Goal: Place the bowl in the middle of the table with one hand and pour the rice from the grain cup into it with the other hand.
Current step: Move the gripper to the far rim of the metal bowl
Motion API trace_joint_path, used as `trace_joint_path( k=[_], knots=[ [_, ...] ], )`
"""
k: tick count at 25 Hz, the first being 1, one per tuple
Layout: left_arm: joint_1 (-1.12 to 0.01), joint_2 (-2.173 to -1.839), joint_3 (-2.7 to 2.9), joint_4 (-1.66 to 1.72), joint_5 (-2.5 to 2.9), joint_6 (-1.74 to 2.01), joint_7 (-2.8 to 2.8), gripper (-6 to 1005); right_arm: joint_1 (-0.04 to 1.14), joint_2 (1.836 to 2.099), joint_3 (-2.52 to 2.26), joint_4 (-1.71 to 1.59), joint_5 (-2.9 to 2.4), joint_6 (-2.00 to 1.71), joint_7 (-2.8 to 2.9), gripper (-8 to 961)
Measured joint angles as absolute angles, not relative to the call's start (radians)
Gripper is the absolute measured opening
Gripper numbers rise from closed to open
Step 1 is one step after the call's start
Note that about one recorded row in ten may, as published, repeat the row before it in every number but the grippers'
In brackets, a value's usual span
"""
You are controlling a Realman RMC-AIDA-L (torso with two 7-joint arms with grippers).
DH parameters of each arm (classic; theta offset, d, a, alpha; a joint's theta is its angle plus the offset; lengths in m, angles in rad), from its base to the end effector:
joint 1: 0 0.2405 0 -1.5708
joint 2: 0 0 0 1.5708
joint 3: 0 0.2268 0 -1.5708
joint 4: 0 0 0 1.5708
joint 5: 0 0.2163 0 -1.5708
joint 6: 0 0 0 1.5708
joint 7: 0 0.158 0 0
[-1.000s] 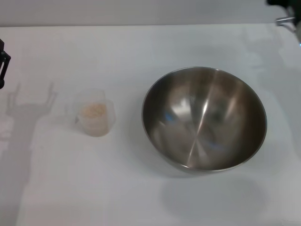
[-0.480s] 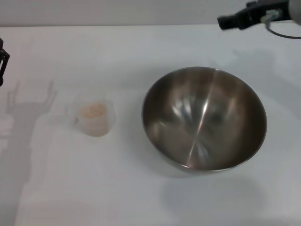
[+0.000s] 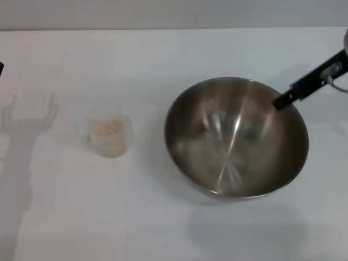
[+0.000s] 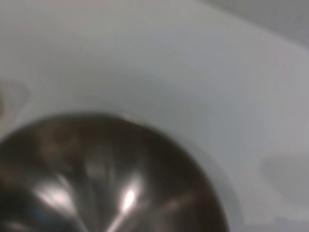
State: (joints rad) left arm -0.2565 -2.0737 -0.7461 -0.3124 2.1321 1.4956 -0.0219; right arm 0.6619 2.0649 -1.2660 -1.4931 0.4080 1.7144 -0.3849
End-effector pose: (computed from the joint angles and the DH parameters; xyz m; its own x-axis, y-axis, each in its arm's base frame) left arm -0.2946 0.2837 0.0218 0.6527 -0.3147 0.6892 0.7188 -0.0304 -0.6946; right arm 0.1475 0.3586 0.0539 0.6190 -0.7773 0.1124 -0.5975 -0.5589 -0.5750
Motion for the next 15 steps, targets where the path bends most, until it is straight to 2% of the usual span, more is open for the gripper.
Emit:
trace_joint_path(
  k=[14,15],
  knots=[
    [-0.272,-2.074,-0.745,-0.313,2.132,1.494,-0.020,846,0.666,2.075,-1.252,-1.282,0.399,1.596,-0.457,770],
    [-0.272,-2.074,-0.745,-0.313,2.132,1.494,-0.020,846,0.669,2.075,-1.251,-1.273,0.401,1.589,-0.461,739]
  ],
)
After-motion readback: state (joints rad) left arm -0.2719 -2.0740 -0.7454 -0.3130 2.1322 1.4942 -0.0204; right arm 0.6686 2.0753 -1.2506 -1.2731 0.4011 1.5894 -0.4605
